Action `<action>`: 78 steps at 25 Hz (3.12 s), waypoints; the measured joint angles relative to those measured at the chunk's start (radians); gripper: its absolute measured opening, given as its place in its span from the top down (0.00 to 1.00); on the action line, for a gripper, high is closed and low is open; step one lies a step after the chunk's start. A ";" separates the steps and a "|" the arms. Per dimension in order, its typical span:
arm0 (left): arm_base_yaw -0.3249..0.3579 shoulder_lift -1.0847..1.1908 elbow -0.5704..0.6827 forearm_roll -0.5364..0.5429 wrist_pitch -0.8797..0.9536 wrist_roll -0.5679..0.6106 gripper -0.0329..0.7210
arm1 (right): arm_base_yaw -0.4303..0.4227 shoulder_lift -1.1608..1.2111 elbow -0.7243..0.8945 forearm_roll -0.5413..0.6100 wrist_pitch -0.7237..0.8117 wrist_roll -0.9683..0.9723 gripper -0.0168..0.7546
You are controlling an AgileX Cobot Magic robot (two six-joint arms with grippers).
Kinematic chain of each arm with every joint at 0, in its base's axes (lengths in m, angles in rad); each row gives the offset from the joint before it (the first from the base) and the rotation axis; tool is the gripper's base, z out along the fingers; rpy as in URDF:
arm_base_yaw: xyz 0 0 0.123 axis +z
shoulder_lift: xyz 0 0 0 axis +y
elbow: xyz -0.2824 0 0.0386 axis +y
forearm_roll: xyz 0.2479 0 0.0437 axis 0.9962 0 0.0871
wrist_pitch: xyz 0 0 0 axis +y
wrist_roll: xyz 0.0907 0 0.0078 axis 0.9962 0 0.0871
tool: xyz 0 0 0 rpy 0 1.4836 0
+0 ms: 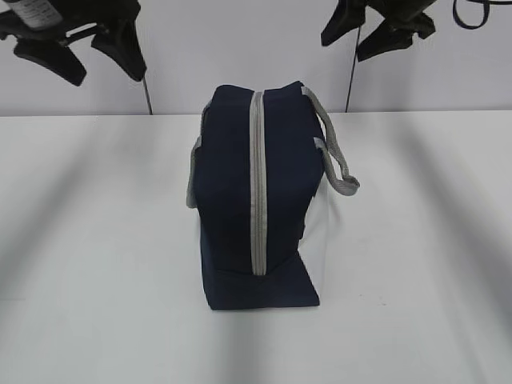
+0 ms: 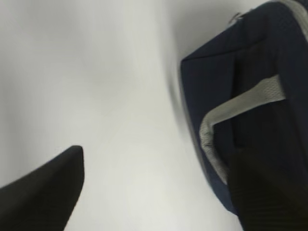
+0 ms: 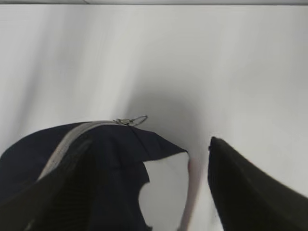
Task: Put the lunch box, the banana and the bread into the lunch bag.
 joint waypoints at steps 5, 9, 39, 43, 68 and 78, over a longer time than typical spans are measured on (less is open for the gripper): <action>-0.054 -0.061 0.001 0.183 0.013 -0.081 0.17 | 0.033 -0.115 0.172 -0.108 0.004 0.031 0.30; -0.108 -0.118 0.004 0.236 0.016 -0.115 0.17 | 0.041 -0.214 0.345 -0.155 0.004 0.033 0.30; -0.128 -1.233 1.103 0.268 -0.068 -0.202 0.19 | 0.043 -1.629 1.566 -0.345 -0.105 0.126 0.30; -0.128 -1.391 1.208 0.269 -0.061 -0.220 0.19 | 0.043 -1.806 1.660 -0.363 -0.053 0.163 0.30; -0.128 -1.589 1.311 0.289 -0.129 -0.176 0.21 | 0.043 -2.120 1.798 -0.600 -0.089 0.168 0.30; -0.128 -1.589 1.312 0.284 -0.130 -0.176 0.21 | 0.043 -2.120 1.798 -0.581 -0.091 0.160 0.30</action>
